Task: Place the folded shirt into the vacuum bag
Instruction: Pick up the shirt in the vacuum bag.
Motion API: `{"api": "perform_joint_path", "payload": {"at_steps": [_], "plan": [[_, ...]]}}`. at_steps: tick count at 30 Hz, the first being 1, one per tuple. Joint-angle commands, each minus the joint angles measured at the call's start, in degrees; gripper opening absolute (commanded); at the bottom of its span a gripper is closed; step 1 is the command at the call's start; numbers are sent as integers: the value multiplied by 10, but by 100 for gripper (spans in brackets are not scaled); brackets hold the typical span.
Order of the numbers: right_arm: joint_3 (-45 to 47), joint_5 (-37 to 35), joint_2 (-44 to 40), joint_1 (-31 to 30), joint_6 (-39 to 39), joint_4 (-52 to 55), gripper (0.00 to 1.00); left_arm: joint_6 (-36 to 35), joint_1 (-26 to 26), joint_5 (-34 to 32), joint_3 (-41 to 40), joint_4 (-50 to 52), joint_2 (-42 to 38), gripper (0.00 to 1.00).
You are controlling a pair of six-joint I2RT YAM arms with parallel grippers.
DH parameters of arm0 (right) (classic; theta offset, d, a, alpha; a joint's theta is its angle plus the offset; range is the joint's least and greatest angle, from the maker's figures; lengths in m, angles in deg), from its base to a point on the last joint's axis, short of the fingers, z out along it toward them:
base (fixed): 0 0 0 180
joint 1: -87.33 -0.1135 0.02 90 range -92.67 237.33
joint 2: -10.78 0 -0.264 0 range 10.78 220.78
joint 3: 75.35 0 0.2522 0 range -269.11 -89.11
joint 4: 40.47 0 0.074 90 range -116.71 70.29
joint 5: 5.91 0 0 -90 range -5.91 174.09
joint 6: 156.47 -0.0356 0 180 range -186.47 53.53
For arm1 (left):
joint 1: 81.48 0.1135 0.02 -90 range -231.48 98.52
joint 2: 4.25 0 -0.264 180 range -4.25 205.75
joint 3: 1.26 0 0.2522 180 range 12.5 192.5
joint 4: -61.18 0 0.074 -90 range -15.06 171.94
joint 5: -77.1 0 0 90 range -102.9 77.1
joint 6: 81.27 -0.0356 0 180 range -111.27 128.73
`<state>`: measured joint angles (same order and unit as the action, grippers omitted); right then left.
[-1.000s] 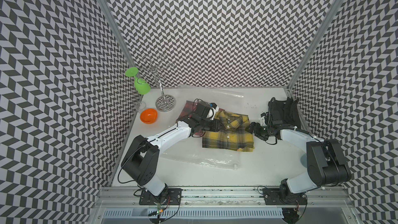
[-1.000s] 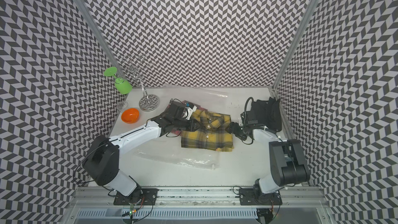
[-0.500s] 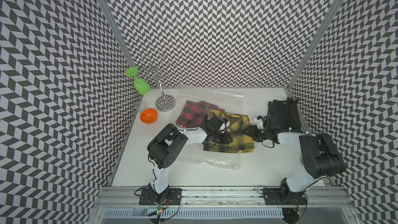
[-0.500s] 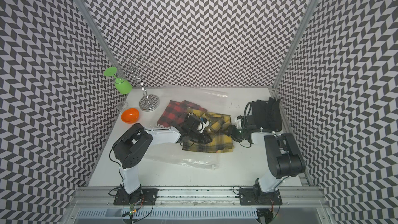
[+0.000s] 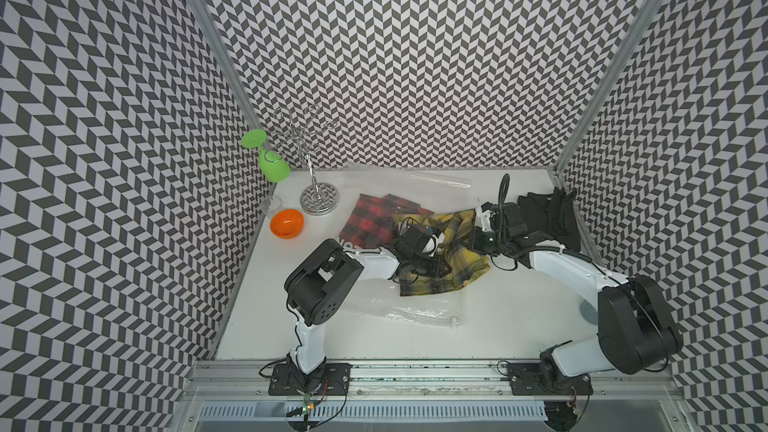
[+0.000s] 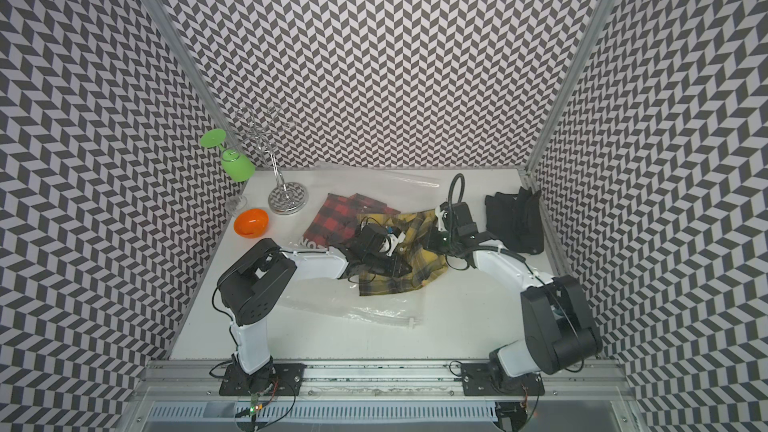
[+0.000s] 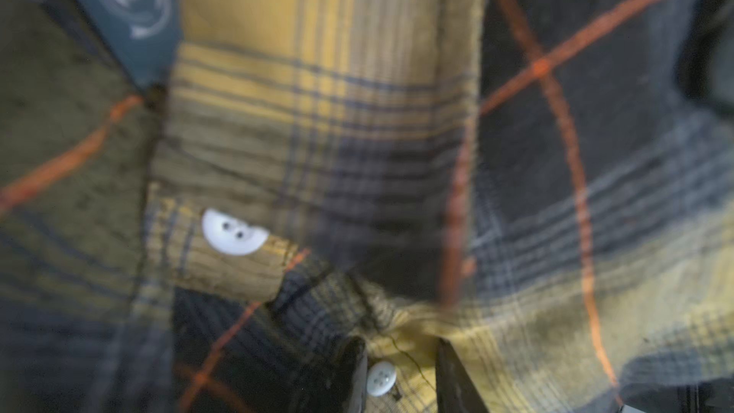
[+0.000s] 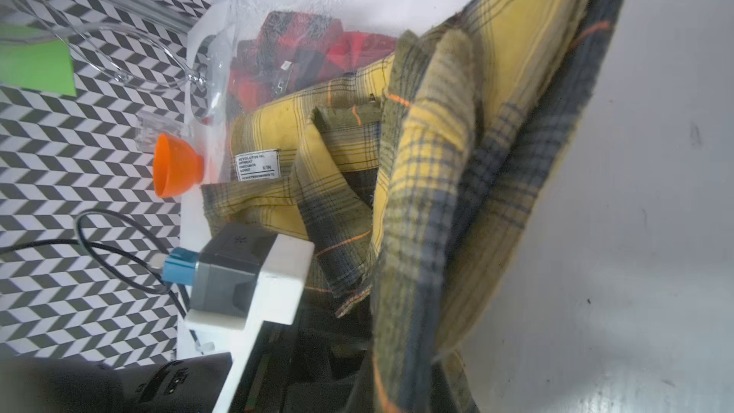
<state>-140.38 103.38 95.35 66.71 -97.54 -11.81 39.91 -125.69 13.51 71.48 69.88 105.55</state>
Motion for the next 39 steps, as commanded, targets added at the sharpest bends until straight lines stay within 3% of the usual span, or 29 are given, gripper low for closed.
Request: {"api": "perform_joint_path", "payload": {"at_steps": [1,9,15,17,19,24,30,33,39], "plan": [[-9,-79,23,-21,-3,13,5,2,-7,9,-15,-3,-30,31],[-26,-313,47,-49,36,88,0,-10,16,9,-30,64,-143,31],[-57,-384,38,-52,75,121,0,-34,89,-59,-71,144,-240,31],[-75,-398,40,-61,81,130,0,-32,97,-79,-88,138,-233,31],[-95,-405,47,-79,80,141,0,-21,91,-56,-98,104,-207,31],[-142,-399,71,-128,57,162,0,18,48,-34,-106,14,-142,31],[-162,-311,73,-180,5,120,1,27,37,-20,-91,-25,-78,30],[-115,-215,92,-182,-49,46,0,27,37,-17,-89,-32,-73,30],[-40,-157,145,-170,-90,-52,0,21,52,-21,-127,-43,-116,29]]}}
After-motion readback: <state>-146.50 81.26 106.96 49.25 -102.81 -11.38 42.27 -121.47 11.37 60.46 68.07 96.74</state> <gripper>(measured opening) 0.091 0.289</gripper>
